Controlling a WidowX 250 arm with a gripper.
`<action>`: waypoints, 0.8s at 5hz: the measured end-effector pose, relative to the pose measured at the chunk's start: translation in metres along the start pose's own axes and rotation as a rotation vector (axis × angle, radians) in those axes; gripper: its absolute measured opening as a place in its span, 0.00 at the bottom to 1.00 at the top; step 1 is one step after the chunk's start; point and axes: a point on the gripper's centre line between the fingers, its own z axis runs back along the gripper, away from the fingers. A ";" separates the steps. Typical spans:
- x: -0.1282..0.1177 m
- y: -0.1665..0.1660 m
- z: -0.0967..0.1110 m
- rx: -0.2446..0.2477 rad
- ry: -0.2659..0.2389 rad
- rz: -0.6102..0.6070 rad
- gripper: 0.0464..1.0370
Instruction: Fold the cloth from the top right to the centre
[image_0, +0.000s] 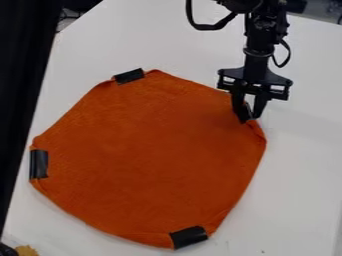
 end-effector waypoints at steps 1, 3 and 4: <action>0.002 0.002 -0.001 -0.020 -0.008 0.002 0.12; -0.009 0.007 0.022 0.056 -0.108 0.120 0.02; -0.016 0.009 0.064 0.036 -0.278 0.242 0.02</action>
